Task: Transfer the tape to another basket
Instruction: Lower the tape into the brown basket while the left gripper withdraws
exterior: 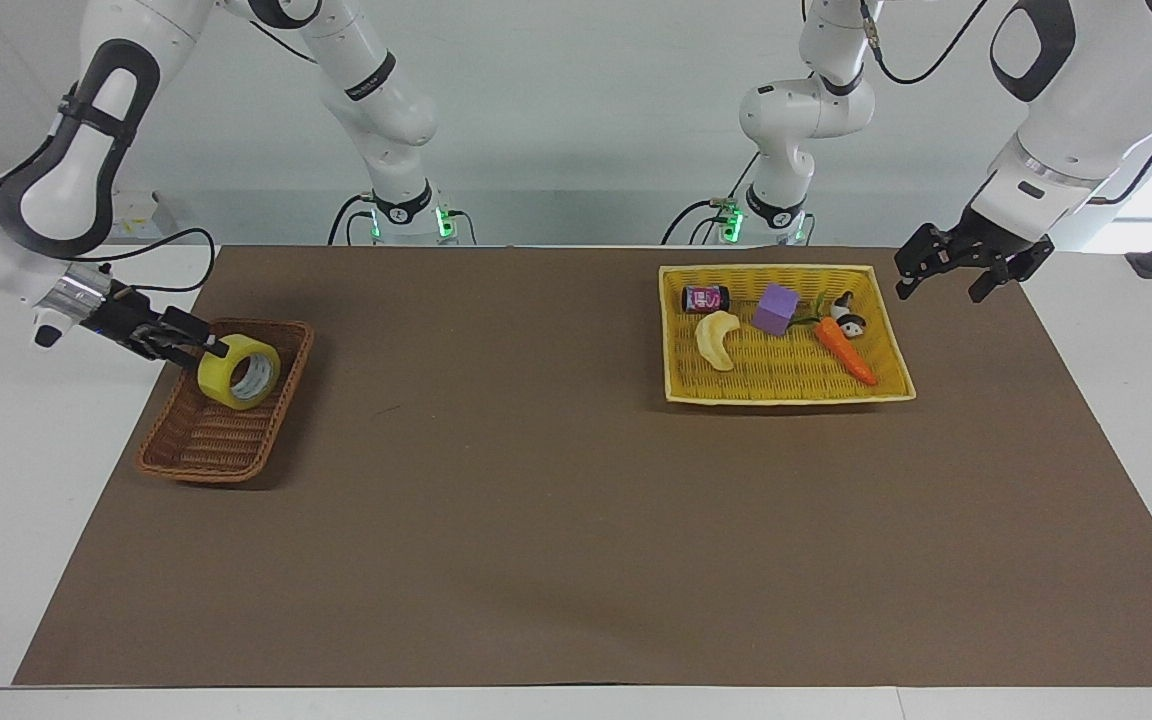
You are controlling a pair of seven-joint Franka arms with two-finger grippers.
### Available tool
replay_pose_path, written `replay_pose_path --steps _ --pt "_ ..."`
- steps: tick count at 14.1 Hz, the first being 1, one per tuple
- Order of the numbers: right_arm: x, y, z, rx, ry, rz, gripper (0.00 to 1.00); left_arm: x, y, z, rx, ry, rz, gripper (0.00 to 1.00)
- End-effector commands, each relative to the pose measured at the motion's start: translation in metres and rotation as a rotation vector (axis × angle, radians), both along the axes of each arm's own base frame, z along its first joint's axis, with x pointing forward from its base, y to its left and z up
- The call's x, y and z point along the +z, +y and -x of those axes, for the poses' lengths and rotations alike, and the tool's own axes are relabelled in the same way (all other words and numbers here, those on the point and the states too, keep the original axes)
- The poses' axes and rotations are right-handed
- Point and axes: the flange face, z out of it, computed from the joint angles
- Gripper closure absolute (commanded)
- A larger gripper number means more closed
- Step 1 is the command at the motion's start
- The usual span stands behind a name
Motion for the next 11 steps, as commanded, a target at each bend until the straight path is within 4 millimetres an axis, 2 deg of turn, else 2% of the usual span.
replay_pose_path --steps 1,4,7,9,11 --pt "0.013 -0.007 -0.009 0.004 -0.088 -0.027 0.0 0.001 0.004 0.006 -0.004 -0.009 -0.019 0.0" --pt "0.057 -0.001 -0.03 0.032 -0.148 0.044 0.0 0.001 0.005 0.006 -0.003 -0.009 -0.019 0.0" --pt "0.108 0.032 -0.056 0.098 -0.143 0.267 0.0 0.001 0.004 0.006 -0.004 -0.009 -0.019 0.0" --pt "0.133 0.066 -0.063 0.135 -0.113 0.393 0.0 0.001 0.004 0.006 -0.004 -0.01 -0.019 0.0" --pt "0.16 0.114 -0.062 0.106 -0.073 0.5 0.0 0.001 0.005 0.006 -0.003 -0.009 -0.019 0.0"
